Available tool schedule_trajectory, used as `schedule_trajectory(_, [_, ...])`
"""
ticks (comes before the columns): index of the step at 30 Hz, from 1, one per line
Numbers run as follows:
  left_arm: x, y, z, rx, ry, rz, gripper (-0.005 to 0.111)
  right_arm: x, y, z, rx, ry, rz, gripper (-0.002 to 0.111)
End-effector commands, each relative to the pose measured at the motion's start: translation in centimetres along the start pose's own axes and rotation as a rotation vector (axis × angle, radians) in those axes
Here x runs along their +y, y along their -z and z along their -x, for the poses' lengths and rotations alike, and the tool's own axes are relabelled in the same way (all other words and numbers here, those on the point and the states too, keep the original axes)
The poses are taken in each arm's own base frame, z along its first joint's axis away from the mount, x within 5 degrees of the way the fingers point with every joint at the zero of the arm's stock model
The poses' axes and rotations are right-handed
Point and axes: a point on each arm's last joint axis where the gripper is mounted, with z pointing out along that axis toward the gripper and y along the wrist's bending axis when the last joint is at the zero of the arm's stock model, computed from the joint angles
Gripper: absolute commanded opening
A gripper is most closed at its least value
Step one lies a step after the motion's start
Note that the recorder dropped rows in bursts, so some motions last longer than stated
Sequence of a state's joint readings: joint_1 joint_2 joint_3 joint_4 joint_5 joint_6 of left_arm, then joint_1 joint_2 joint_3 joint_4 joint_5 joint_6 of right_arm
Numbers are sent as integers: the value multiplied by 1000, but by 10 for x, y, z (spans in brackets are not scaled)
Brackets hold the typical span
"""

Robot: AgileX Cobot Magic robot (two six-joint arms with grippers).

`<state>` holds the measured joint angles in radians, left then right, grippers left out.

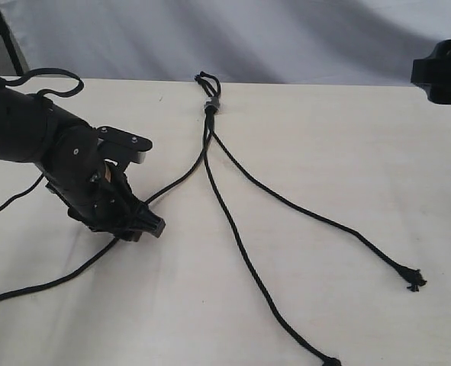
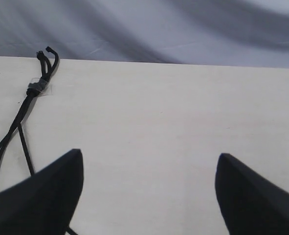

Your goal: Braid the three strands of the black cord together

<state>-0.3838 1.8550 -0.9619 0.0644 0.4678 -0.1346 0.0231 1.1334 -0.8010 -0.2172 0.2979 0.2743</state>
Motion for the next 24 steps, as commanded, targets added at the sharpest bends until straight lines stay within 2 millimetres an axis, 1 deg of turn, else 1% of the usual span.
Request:
schedule_trajectory(1, [1, 5, 1, 0, -11, 7, 72, 14, 0, -5, 42, 29, 54, 71])
schedule_trajectory(2, [1, 9, 2, 1, -19, 10, 72, 22, 1, -7, 56, 48, 86, 71])
schedule_trajectory(5, [5, 31, 10, -51, -63, 43, 69, 51, 1, -11, 122, 123, 191, 71])
schedule_trajectory(8, [13, 64, 16, -152, -59, 65, 59, 85, -3, -21, 245, 226, 289, 71])
schedule_trajectory(11, [29, 99, 16, -241, -17, 86, 42, 123, -14, -38, 346, 328, 370, 71])
schedule_trajectory(12, [34, 106, 14, -252, -3, 96, 36, 135, -19, -47, 375, 360, 392, 71])
schedule_trajectory(13, [40, 114, 11, -262, 16, 106, 28, 144, -22, -54, 404, 386, 407, 71])
schedule_trajectory(14, [47, 121, 8, -275, 38, 116, 18, 156, -28, -67, 446, 426, 423, 71])
schedule_trajectory(16, [56, 129, 1, -308, 68, 129, 0, 168, -35, -83, 506, 471, 436, 71])
schedule_trajectory(17, [61, 131, -3, -331, 78, 134, 0, 175, -41, -95, 544, 499, 438, 71])
schedule_trajectory(20, [70, 135, -8, -426, 100, 144, 0, 182, -56, -117, 628, 512, 418, 71])
schedule_trajectory(24, [73, 141, -9, -460, 110, 150, 0, 184, -72, -137, 710, 499, 380, 71])
